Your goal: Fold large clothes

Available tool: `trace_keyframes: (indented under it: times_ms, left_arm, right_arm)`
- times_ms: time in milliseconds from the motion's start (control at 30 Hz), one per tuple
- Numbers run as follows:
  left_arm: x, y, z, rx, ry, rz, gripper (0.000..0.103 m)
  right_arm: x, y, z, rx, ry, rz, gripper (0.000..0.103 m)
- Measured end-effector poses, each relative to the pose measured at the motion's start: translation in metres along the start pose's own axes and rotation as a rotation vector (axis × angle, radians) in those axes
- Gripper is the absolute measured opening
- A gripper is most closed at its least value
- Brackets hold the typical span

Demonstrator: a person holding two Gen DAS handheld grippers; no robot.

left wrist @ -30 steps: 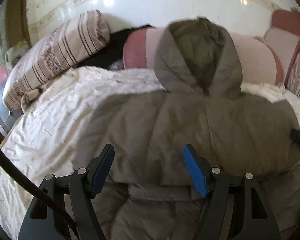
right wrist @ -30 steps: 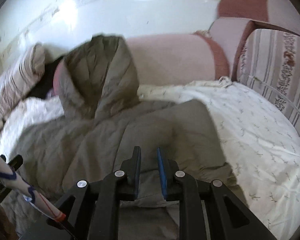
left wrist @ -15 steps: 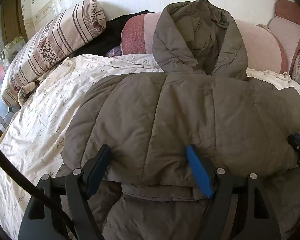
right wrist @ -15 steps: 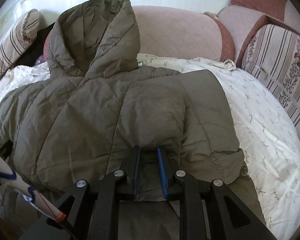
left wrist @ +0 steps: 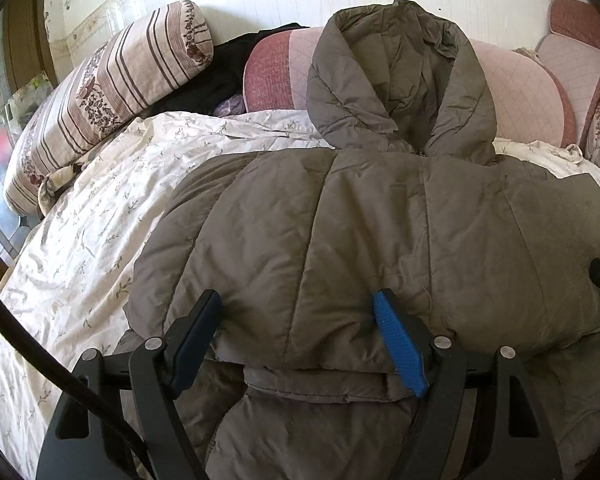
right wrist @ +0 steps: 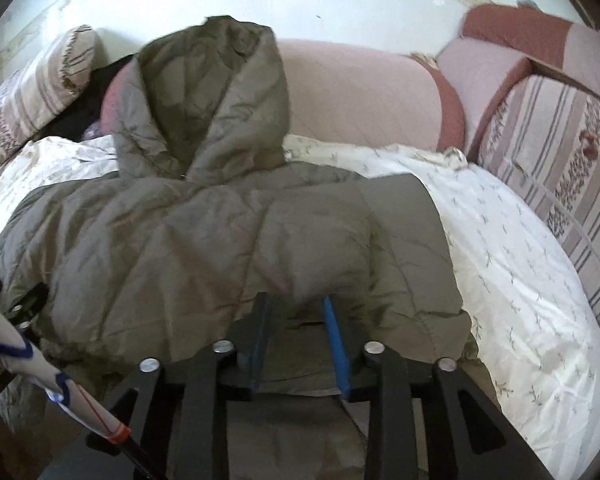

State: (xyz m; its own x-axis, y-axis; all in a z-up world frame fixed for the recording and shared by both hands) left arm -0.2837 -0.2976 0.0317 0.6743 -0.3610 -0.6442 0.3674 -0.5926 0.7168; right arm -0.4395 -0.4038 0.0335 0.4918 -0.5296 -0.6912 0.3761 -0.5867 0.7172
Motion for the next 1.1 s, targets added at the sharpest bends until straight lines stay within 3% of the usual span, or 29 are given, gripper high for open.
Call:
trace_keyframes:
  times_ms: [300, 567, 1100]
  left_arm:
    - [-0.001, 0.001, 0.000, 0.001, 0.008, 0.006, 0.078]
    - [-0.002, 0.003, 0.001, 0.003, 0.012, 0.012, 0.078]
    - [-0.003, 0.004, 0.001, 0.002, 0.015, 0.019, 0.078]
  right_arm:
    - [-0.005, 0.001, -0.016, -0.047, 0.041, 0.026, 0.032]
    - [0.010, -0.003, -0.008, -0.007, 0.058, -0.037, 0.032]
    - [0.015, -0.005, -0.012, -0.040, 0.031, -0.053, 0.033]
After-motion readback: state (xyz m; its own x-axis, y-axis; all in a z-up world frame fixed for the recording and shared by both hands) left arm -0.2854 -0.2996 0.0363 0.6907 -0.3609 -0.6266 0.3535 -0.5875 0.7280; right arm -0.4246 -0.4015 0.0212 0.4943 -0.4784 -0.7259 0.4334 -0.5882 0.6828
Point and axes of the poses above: each gripper's, at about its wrist camera, not at the fingertips, and x roughly the way its jaws point, z to its right, y to its top, the point moved 2 cm from there along x, roughly the way its jaws point, and after that the axes turned 11 degrees about y, right-handed, at the moved point
